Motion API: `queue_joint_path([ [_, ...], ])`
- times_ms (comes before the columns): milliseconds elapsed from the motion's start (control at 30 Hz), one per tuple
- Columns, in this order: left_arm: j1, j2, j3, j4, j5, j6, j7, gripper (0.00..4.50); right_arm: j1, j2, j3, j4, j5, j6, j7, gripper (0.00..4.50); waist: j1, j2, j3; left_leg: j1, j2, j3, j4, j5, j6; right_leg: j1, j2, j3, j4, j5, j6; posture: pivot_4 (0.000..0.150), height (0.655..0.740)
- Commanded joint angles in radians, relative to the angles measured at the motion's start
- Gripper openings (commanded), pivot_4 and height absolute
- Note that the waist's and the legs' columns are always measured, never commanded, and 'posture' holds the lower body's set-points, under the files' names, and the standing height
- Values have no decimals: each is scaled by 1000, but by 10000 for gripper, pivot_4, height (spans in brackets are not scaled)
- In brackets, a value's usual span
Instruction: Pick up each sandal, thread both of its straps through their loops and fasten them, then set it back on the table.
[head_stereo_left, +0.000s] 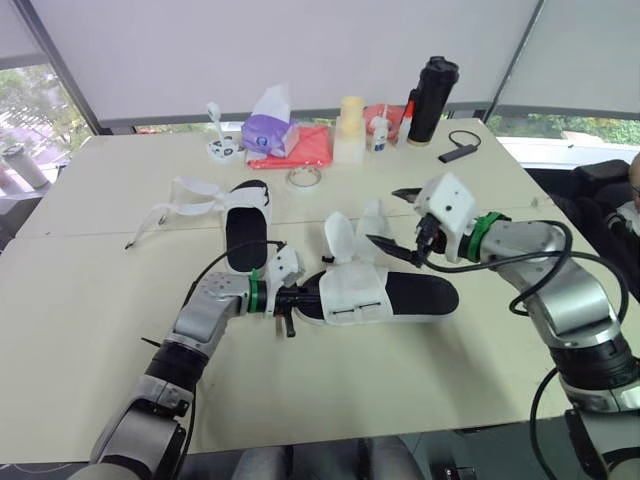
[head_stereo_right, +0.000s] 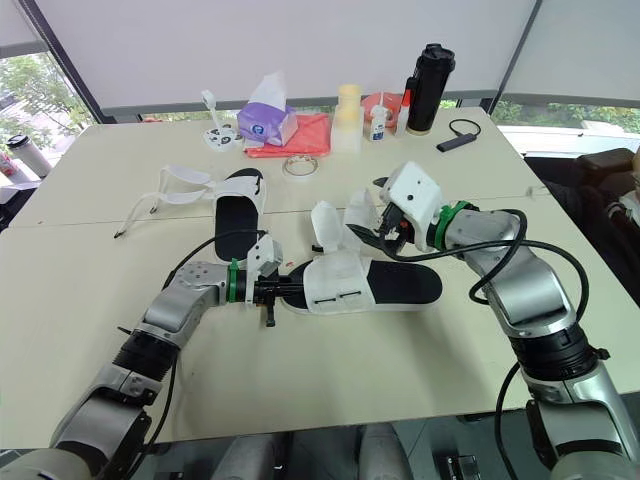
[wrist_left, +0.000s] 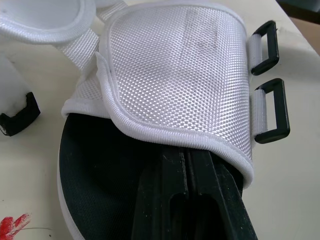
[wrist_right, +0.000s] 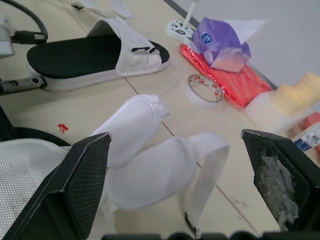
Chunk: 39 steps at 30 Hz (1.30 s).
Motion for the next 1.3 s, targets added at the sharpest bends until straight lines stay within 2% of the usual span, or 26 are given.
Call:
queue_joint_path([
  [33,3,-6,-28,10,22,6,-7,233,-58,66,-110,14,110,180,-50,45000,-1,0,0,0,0,0,0,0,0,0,0,0,0,0,0,1500,7400],
  [100,4,-7,-28,9,24,6,-7,233,-74,84,-132,19,135,241,-62,45000,0,0,0,0,0,0,0,0,0,0,0,0,1,0,0,1500,7400],
  [200,7,-6,-33,11,33,0,-6,233,-210,210,-312,178,291,514,-149,45000,-2,1,-1,0,0,0,0,0,0,0,0,0,1,0,0,1500,7400],
  [300,7,-11,-34,12,37,-3,-5,233,-306,267,-415,330,345,691,-196,45000,2,1,-1,1,0,-1,0,0,0,0,0,0,2,0,-1,1500,7400],
  [500,7,-16,-35,13,43,-10,-2,233,-387,281,-456,515,363,836,-216,45000,-1,2,-1,1,0,-2,-1,0,0,0,0,-1,1,1,0,1500,7400],
  [767,17,-15,-36,-1,45,-9,6,233,-418,284,-448,634,358,849,-210,45000,-2,3,-1,1,0,-2,0,0,0,0,1,-1,2,1,1,1500,7400],
  [967,21,-18,-35,-10,44,-5,17,233,-468,353,-489,755,369,851,-218,45000,-7,3,-2,1,0,-2,0,0,0,0,1,-1,2,1,1,1500,7400],
  [1300,23,-20,-35,-14,44,-3,26,233,-578,398,-482,954,348,710,-197,45000,-7,3,-2,1,0,-2,-1,0,0,0,2,-1,2,1,1,1500,7400],
])
